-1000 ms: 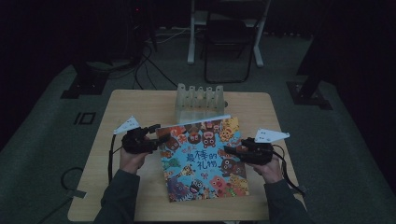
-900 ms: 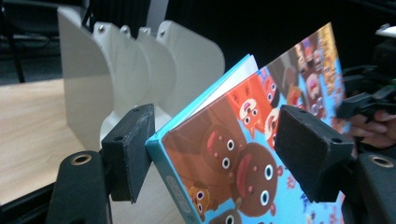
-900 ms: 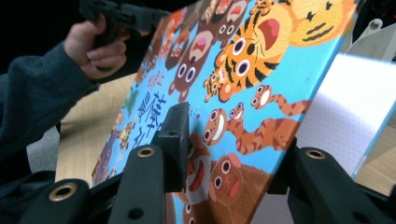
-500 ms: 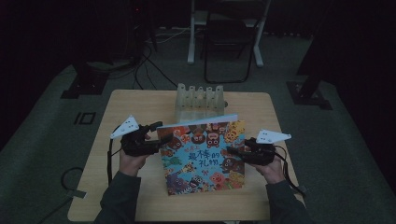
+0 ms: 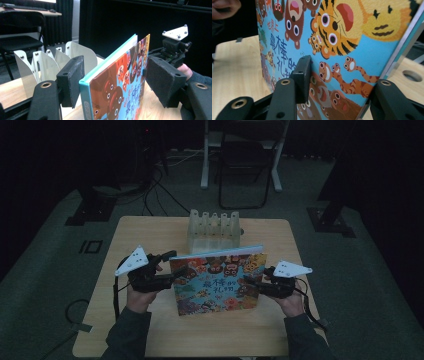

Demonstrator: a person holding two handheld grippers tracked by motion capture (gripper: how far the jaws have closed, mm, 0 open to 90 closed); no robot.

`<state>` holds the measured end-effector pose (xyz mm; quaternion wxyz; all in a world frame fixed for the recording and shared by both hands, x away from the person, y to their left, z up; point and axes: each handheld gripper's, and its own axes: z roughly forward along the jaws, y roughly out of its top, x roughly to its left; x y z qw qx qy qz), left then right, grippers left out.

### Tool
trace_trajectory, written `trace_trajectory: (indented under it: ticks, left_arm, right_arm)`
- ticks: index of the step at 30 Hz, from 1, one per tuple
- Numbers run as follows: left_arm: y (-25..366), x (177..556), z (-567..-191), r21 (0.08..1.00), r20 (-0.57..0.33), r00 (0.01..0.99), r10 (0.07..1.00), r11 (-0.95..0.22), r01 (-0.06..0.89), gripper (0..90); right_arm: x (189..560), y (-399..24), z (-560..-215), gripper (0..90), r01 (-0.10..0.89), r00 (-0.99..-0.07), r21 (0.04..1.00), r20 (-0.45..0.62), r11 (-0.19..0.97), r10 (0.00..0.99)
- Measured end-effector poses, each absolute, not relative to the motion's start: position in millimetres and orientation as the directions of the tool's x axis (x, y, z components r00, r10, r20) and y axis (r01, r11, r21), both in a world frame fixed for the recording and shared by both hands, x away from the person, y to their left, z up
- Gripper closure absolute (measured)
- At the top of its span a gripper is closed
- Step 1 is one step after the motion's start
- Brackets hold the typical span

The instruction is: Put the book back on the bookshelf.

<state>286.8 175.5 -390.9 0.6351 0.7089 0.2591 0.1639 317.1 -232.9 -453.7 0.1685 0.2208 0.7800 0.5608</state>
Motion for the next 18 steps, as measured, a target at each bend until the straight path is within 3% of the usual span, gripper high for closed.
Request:
trace_trajectory:
  ticks: [6, 11, 18]
  left_arm:
    - [176.0, 281.1, -389.2, 0.989, -0.085, 0.818, 0.569, -0.054, 0.14, 33.1]
    - [179.6, 275.7, -395.0, 0.995, -0.068, 0.823, 0.564, -0.027, 0.101, 43.3]
    - [181.6, 271.4, -397.7, 0.997, -0.038, 0.833, 0.552, -0.031, 0.066, 50.5]
  right_arm:
    - [315.2, -231.0, -453.9, 55.9, 0.115, -0.843, 0.95, -0.062, 0.291, 0.535]
    - [311.1, -232.4, -453.2, 54.7, 0.096, -0.847, 0.944, -0.089, 0.315, 0.524]
    - [304.1, -234.0, -451.0, 54.1, 0.064, -0.844, 0.934, -0.137, 0.352, 0.519]
